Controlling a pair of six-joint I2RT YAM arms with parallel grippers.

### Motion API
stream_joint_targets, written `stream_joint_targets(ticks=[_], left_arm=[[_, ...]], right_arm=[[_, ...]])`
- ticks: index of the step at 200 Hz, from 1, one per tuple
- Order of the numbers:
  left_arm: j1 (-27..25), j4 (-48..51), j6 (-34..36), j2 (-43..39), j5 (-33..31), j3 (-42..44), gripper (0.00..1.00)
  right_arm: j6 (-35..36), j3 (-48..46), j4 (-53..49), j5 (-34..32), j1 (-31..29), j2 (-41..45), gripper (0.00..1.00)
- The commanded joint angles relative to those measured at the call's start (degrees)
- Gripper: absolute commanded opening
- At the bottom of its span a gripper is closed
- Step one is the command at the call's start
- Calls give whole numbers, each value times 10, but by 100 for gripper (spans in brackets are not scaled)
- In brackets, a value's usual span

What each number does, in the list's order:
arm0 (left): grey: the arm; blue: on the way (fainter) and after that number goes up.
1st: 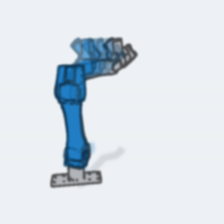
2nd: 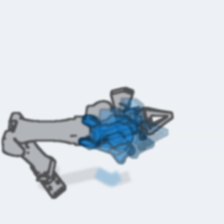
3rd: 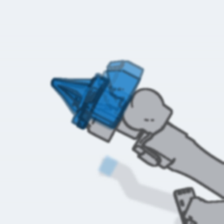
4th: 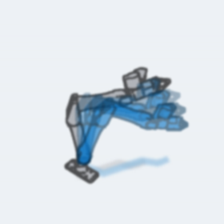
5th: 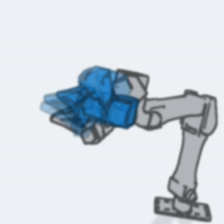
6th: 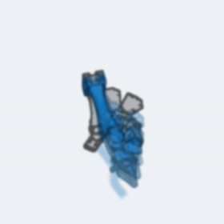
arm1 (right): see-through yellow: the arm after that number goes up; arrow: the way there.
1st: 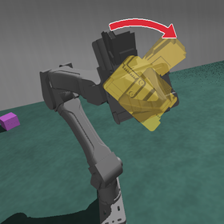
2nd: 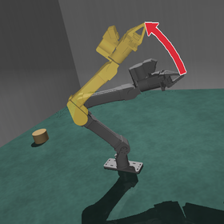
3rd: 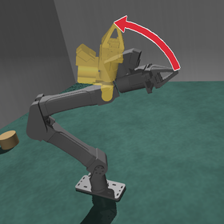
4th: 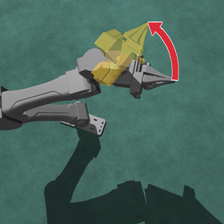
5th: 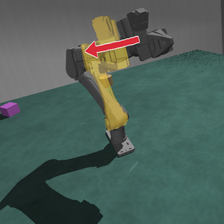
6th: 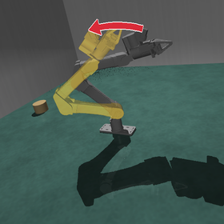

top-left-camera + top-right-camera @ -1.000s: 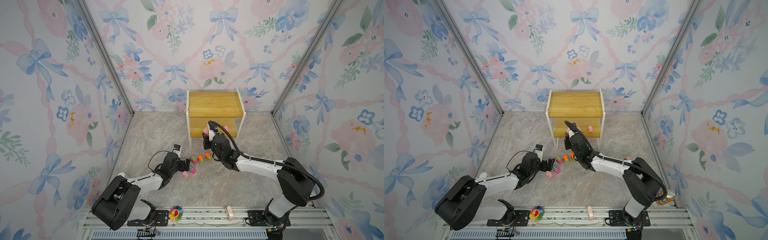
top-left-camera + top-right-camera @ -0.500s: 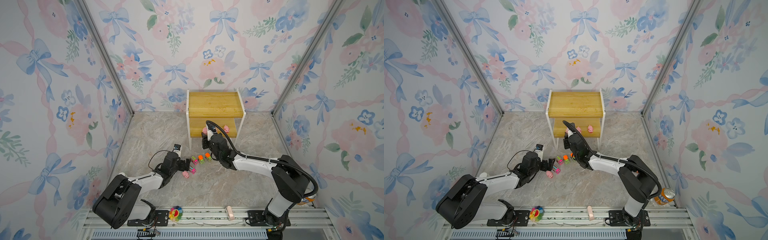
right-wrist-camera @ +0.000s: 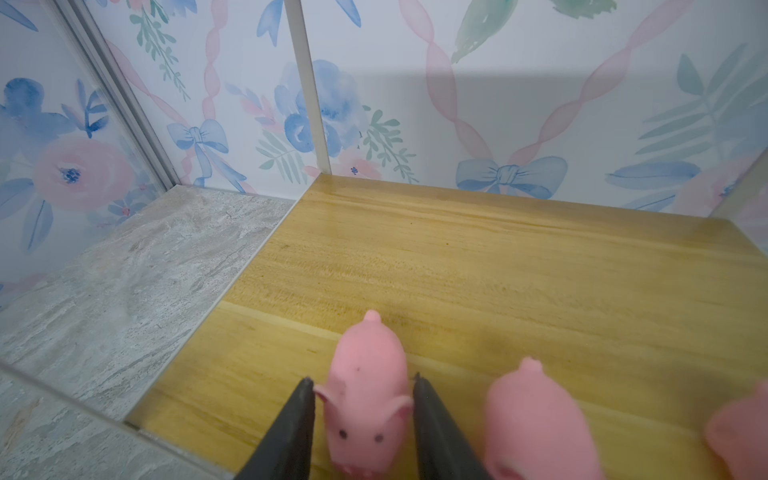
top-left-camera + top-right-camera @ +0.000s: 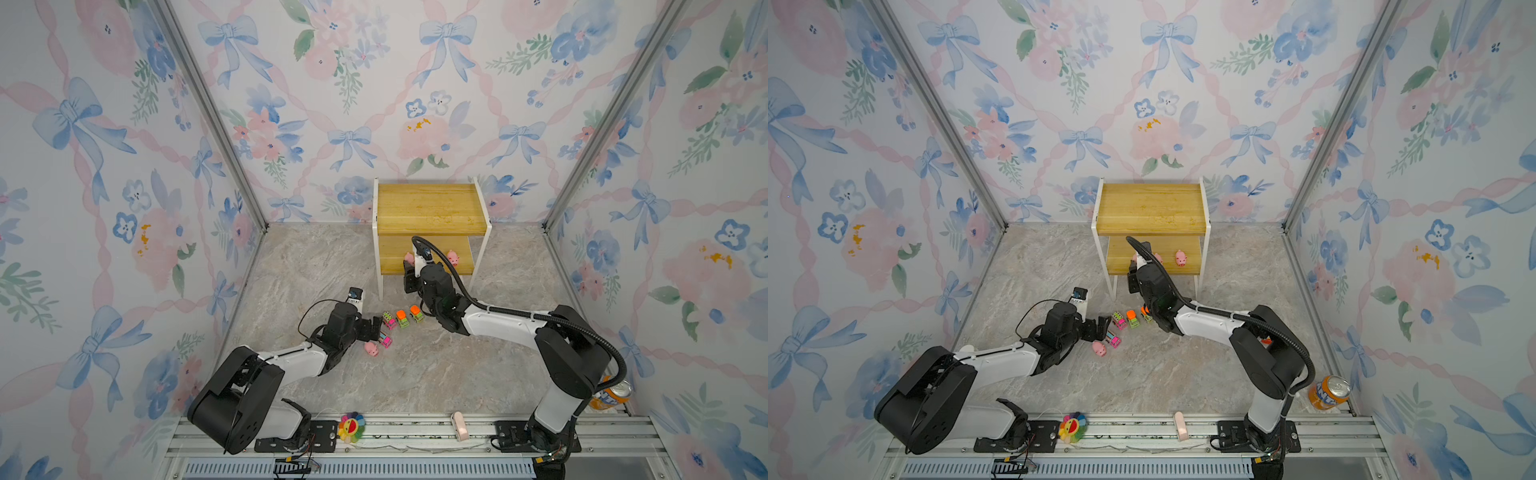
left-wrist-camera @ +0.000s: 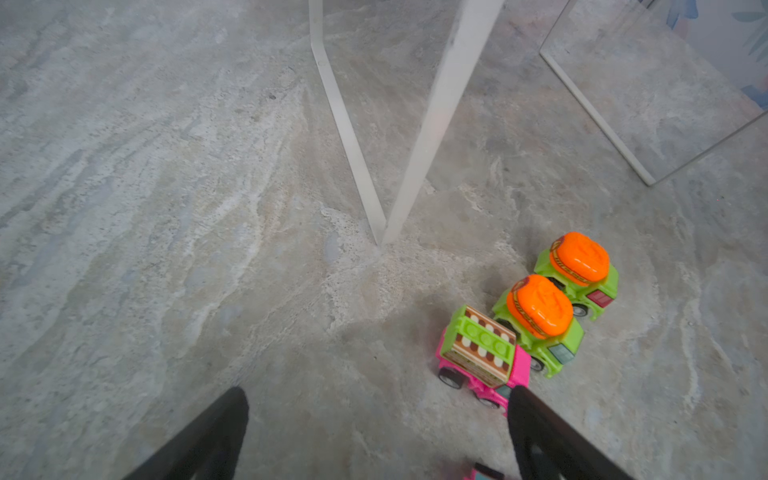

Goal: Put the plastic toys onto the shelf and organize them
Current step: 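Lower the pig onto the shelf beside the other pigs and open the right gripper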

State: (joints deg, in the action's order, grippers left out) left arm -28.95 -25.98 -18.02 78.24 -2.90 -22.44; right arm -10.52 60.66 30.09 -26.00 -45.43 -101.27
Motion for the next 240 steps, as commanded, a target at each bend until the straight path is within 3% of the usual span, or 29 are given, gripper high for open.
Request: stream_joint_targets(ticks=[1, 97, 185, 240], left_arm=[[3, 9, 12, 6, 6, -13, 98], [4, 11, 13, 7, 5, -12, 98], [4, 11, 13, 4, 6, -11, 98], [4, 11, 14, 3, 6, -9, 98]], right_arm=[[-9, 19, 8, -9, 3, -15, 42], [-7, 21, 5, -13, 3, -16, 44], [17, 15, 7, -34, -11, 0, 61], [42, 2, 2, -40, -28, 30, 66]])
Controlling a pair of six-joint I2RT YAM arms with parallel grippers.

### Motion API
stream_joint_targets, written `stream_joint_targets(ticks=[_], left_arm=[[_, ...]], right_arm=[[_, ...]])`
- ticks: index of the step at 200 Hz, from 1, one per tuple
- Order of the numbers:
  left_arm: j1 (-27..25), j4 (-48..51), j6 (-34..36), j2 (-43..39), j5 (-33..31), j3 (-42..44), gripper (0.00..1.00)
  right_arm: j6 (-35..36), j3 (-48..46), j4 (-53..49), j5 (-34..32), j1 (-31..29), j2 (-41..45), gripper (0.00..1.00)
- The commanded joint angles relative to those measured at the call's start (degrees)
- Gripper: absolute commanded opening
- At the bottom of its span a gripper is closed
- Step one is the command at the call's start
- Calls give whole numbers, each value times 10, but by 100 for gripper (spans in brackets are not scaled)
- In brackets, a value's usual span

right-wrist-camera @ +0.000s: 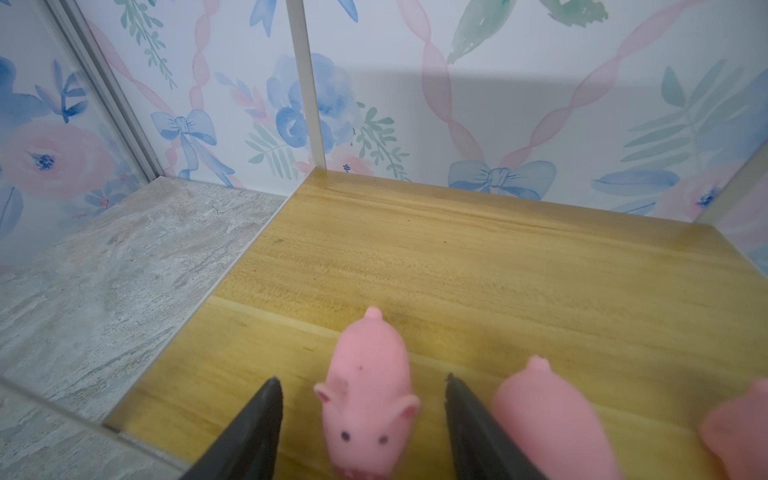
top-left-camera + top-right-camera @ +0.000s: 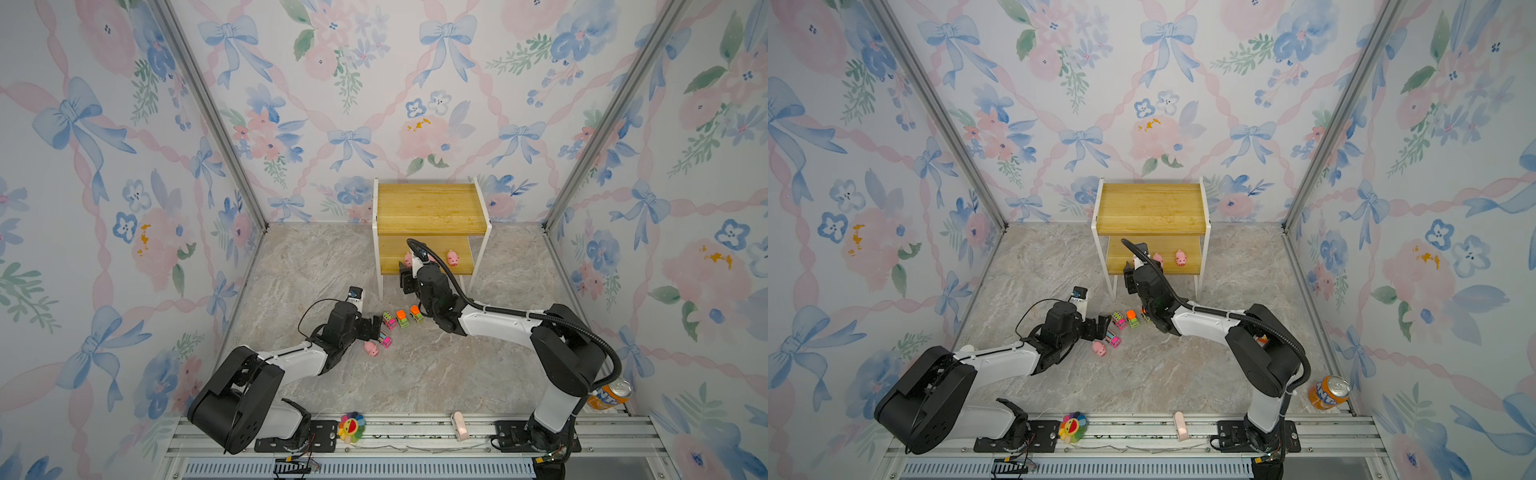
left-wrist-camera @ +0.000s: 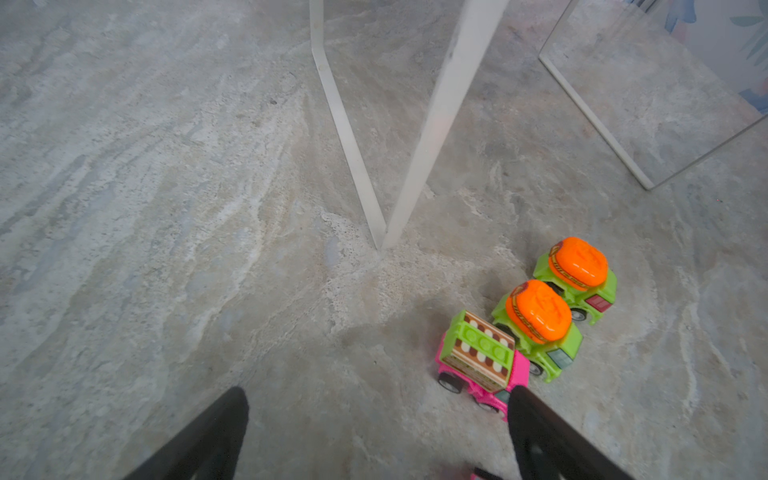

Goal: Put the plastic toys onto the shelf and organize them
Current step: 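Lower the pig onto the shelf beside the other pigs and open the right gripper, then withdraw the right gripper from the shelf toward the last pink pig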

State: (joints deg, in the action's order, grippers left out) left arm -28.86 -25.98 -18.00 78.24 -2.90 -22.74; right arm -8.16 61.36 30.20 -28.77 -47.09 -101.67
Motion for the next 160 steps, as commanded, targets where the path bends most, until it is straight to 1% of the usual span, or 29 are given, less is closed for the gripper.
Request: stream_joint_targets(ticks=[1, 38, 41, 78, 100, 109, 121, 131, 153, 160], left_arm=[[3, 11, 14, 3, 5, -6, 98], [3, 11, 14, -1, 3, -4, 98], [3, 12, 14, -1, 3, -4, 98], [4, 12, 14, -4, 2, 1, 98], [4, 12, 13, -7, 2, 3, 98], [5, 11, 12, -9, 2, 4, 98], [5, 12, 13, -11, 4, 4, 98], [6, 12, 12, -13, 6, 4, 98], [9, 12, 8, -17, 16, 3, 98], [12, 12, 7, -17, 21, 2, 98]], right_arm=[[19, -6, 0, -12, -12, 34, 66], [20, -28, -19, -20, -20, 65, 69], [19, -30, -22, -21, -21, 81, 70], [35, -79, -58, -54, -41, 143, 72], [46, -107, -112, -77, -52, 201, 73], [52, -124, -129, -76, -55, 231, 73], [68, -149, -147, -50, -57, 274, 73], [76, -162, -183, -8, -54, 310, 73], [83, -166, -312, 177, -26, 360, 72], [89, -172, -338, 215, -25, 367, 72]])
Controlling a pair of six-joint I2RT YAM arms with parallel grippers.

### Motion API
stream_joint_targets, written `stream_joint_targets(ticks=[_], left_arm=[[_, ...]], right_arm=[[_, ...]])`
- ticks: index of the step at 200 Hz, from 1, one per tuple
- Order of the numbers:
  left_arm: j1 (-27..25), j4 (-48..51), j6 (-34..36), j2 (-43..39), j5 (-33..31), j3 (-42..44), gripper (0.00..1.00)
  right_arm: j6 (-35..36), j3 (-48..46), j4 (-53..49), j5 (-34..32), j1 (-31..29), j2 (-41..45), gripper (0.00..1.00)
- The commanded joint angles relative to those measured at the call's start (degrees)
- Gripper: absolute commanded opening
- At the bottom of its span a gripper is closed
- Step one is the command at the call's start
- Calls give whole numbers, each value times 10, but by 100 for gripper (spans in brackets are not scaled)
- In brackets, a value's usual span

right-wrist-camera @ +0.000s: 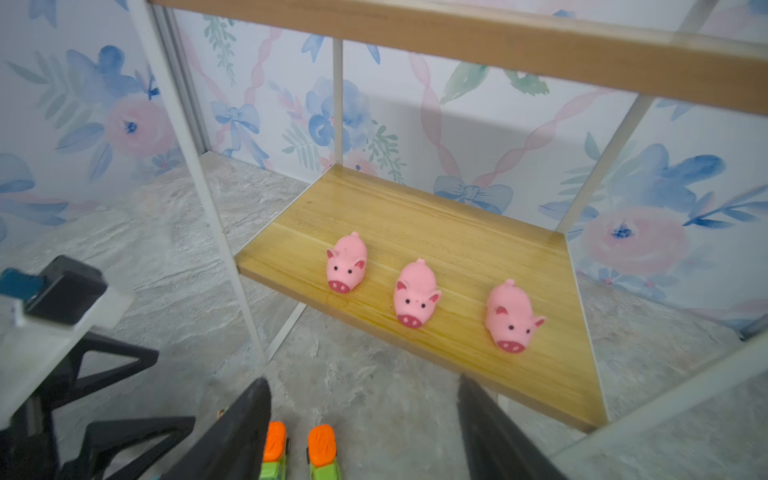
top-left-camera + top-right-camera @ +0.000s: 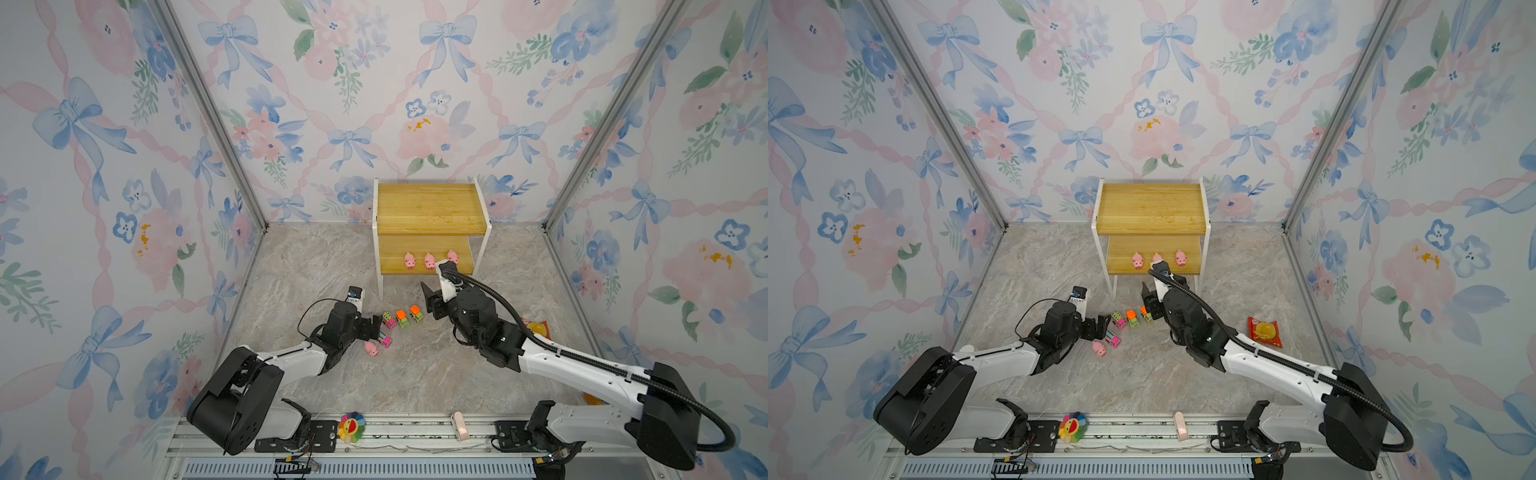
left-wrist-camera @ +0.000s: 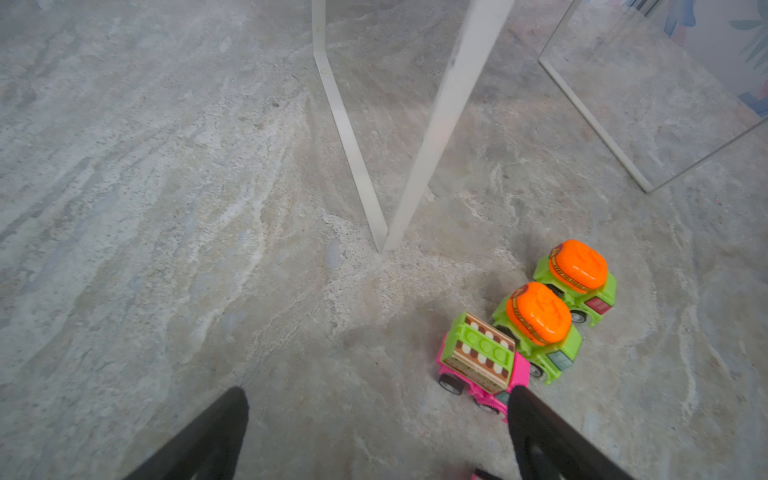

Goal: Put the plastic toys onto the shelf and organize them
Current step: 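Withdraw the right gripper from the shelf toward the last pink pig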

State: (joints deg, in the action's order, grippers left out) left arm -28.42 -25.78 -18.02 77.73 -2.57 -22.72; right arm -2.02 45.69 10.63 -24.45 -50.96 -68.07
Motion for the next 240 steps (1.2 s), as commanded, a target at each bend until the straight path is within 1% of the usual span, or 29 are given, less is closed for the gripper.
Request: stream_joint_targets(ticks=[1, 9, 18, 45, 73, 108, 126, 149, 187, 195, 240], left_arm=[[7, 10, 7, -12, 19, 1, 98], [9, 10, 5, -13, 23, 1, 98], [12, 11, 2, -13, 29, 0, 98], [17, 16, -6, -15, 44, -1, 98], [24, 22, -27, -39, 50, 9, 98], [55, 46, -63, -76, 69, 22, 98], [79, 58, -80, -88, 82, 29, 98], [101, 71, -93, -99, 85, 39, 98], [112, 86, -89, -114, 81, 55, 98], [114, 87, -88, -118, 80, 58, 98], [119, 89, -84, -140, 74, 72, 98]], right_arm=[[28, -17, -145, 175, 13, 31, 72], [31, -30, -158, 214, 13, 36, 71], [33, -46, -163, 241, 10, 35, 69], [13, -99, -107, 269, -12, 13, 69], [-15, -114, -29, 283, -45, -43, 69], [-18, -80, 23, 301, -82, -132, 69], [-21, -64, 47, 317, -90, -167, 68], [-28, -43, 71, 328, -95, -206, 68], [-51, -8, 104, 358, -99, -264, 66], [-58, -5, 114, 363, -100, -288, 66], [-82, 16, 137, 382, -102, -334, 64]])
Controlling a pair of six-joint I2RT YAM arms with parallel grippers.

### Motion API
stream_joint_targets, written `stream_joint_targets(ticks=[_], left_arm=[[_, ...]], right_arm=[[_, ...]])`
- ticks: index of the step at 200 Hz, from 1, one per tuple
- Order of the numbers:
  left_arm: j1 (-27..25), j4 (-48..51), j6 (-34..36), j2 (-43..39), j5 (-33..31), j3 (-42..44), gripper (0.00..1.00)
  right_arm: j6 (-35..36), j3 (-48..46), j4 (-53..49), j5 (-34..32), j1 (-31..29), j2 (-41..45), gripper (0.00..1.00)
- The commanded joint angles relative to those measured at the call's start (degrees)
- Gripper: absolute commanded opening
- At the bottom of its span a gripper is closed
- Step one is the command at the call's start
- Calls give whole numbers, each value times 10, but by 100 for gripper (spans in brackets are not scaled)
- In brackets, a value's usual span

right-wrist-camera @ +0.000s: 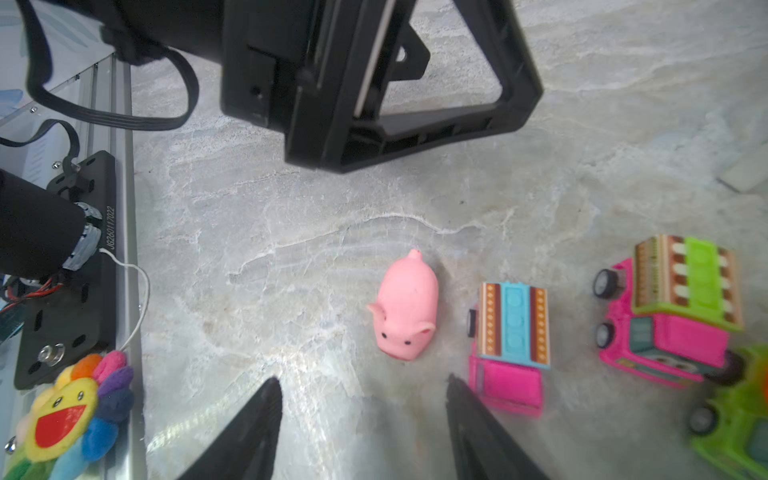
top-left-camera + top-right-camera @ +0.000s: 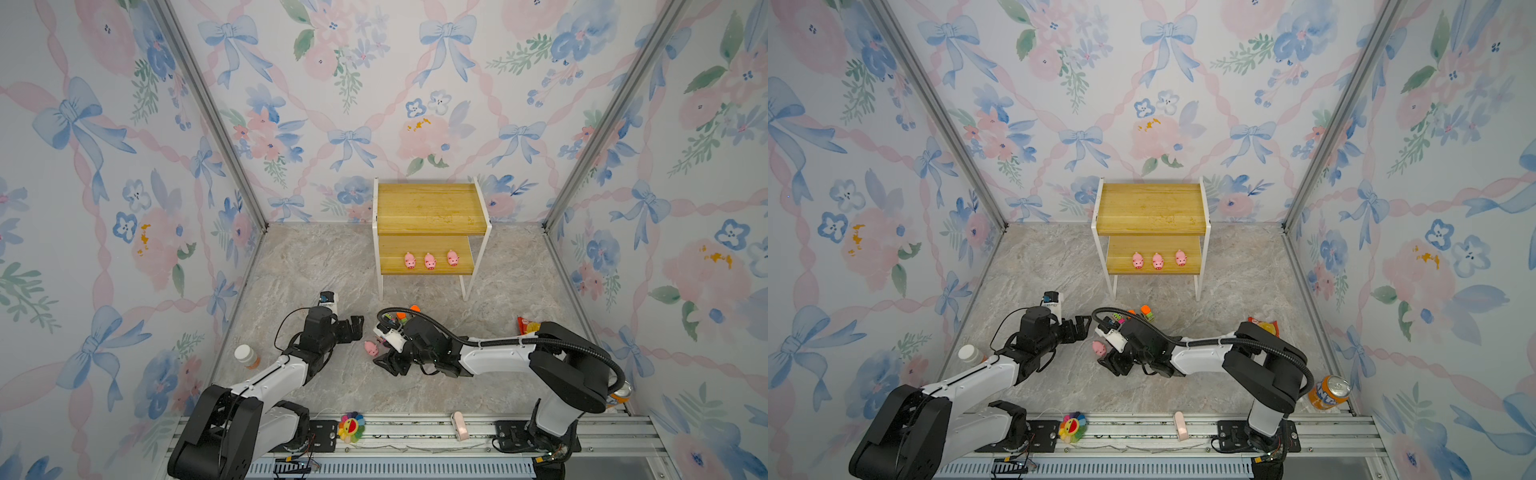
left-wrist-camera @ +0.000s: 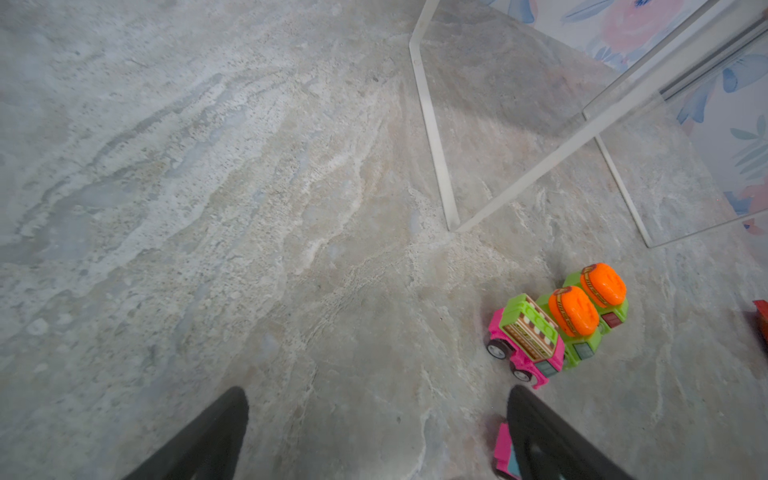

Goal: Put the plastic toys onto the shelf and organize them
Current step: 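Withdraw the right gripper from the shelf toward the last pink pig, then lower the right gripper onto the last pink pig and close it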

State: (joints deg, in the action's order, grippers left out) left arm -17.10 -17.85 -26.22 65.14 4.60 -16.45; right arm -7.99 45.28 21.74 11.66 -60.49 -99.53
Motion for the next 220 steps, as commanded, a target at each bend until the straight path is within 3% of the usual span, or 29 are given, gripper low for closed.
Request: stream_joint_targets(ticks=[1, 220], left_arm=[[6, 10, -2, -14, 3, 10, 98], [34, 10, 3, -7, 29, 6, 98]], right_arm=[[-22, 21, 26, 21, -7, -20, 64], [-14, 101, -13, -29, -5, -117, 61]])
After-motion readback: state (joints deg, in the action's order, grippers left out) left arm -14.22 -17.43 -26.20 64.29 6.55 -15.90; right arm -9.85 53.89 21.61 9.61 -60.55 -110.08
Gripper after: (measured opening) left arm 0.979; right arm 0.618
